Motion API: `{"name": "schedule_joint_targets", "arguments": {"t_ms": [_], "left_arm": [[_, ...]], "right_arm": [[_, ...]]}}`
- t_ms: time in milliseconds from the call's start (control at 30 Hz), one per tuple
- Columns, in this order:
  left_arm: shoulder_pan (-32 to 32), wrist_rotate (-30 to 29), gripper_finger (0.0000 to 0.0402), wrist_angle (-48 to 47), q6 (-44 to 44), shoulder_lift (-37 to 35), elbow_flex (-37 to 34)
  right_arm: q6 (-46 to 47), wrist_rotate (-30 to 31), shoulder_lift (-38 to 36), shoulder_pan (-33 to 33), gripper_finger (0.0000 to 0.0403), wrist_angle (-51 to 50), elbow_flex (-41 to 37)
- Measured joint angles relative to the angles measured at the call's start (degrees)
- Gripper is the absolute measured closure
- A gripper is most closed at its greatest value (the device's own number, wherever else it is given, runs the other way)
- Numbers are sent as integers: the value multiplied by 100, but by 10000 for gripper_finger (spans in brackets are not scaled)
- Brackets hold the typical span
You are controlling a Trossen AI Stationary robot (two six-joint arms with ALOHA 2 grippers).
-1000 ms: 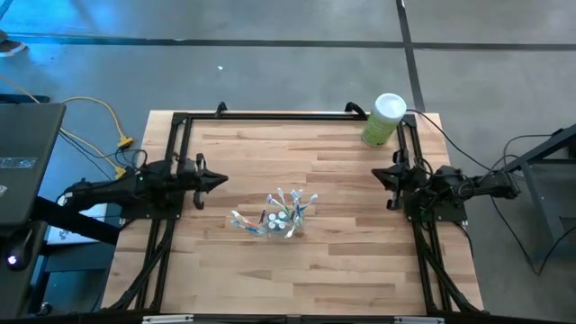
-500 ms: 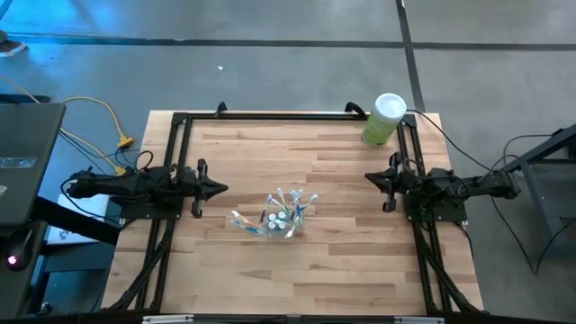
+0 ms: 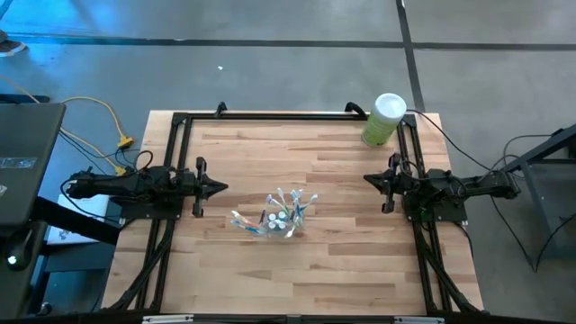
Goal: Pick & Place toothbrushing station
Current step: Return to Home Position
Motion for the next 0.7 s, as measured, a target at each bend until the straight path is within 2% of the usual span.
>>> {"name": "schedule_joint_targets", "arguments": {"t_ms": [267, 700], "left_arm": [[0, 2, 399, 621, -63, 2, 0], [0, 4, 399, 668, -57, 2, 0]], "right_arm": [[4, 2, 0, 0, 401, 0, 0], [9, 2, 0, 0, 400, 0, 0]]}}
